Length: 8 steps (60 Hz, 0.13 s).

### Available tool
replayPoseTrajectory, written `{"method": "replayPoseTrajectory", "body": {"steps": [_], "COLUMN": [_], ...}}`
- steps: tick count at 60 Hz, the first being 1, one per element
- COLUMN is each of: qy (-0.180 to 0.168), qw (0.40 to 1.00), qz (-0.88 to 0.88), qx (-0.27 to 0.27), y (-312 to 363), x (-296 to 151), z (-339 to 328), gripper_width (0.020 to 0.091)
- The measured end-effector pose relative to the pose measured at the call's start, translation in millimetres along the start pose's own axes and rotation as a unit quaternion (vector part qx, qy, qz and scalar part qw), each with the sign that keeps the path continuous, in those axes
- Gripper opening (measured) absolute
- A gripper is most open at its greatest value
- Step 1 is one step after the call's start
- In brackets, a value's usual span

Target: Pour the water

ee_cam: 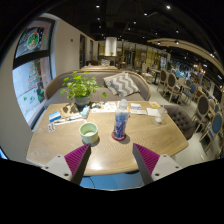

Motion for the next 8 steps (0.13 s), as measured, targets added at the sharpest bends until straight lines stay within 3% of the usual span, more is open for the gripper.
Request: {"method": "replayPoseTrajectory", "body": {"steps": [8], "qy": [-0.01], "qw": [1.0], "qz": [-0.018], "qx": [0.008], "y": [-2.3], "x": [0.8], "z": [-1.7], "gripper_width": [0.0855]}}
Point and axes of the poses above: the point between the fingertips, and its own axes, seen from behind it with the camera up: y to the left, x down, z forward, the way the camera looks, the point moved 7 cm from there along -z, backward, against the way the camera looks, and after that the axes turned 10 degrees about x, right-handed, at the moved point
